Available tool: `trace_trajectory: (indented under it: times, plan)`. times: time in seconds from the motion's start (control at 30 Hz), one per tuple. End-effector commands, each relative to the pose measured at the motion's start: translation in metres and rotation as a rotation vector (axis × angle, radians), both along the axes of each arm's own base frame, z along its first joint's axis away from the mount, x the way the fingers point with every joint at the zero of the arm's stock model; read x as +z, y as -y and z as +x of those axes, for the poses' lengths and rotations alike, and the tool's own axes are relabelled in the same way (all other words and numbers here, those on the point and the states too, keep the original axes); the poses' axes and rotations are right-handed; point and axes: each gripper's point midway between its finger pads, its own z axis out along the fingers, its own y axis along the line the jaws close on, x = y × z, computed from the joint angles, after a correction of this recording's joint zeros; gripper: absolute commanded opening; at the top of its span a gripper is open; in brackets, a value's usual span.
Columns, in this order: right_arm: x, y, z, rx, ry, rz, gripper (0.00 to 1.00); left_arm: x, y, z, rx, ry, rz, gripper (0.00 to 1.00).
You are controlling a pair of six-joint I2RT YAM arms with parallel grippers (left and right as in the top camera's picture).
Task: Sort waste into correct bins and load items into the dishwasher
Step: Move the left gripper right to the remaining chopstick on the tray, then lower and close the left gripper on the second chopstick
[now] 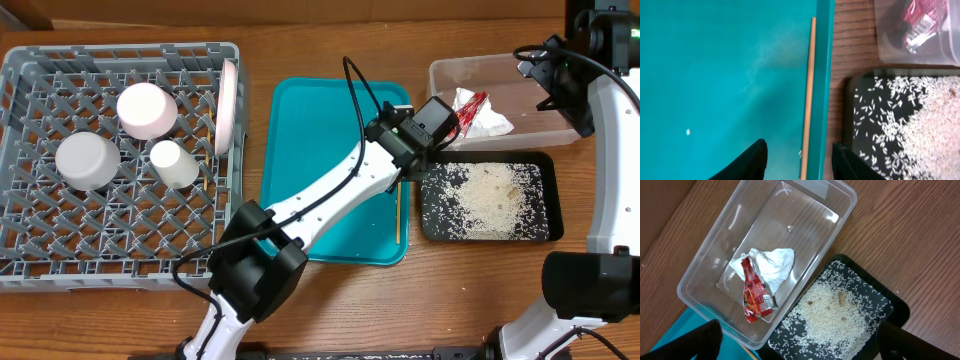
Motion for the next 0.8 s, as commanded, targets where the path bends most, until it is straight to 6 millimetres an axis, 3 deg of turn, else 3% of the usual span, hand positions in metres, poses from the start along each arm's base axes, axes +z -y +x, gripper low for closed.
trace_trajectory:
  times: [0.0, 0.43, 0.77]
  plan:
    - [0.004, 0.0, 0.0, 0.003, 0.009, -0.011, 1.0, -0.025, 0.004, -0.002, 0.005, -0.002, 0.046, 0.44]
    - [0.004, 0.0, 0.0, 0.003, 0.009, -0.011, 1.0, -0.069, 0.004, -0.005, -0.001, -0.032, 0.124, 0.43]
    - [0.004, 0.0, 0.0, 0.003, 0.009, -0.011, 1.0, -0.073, 0.006, -0.003, 0.009, -0.03, 0.116, 0.43]
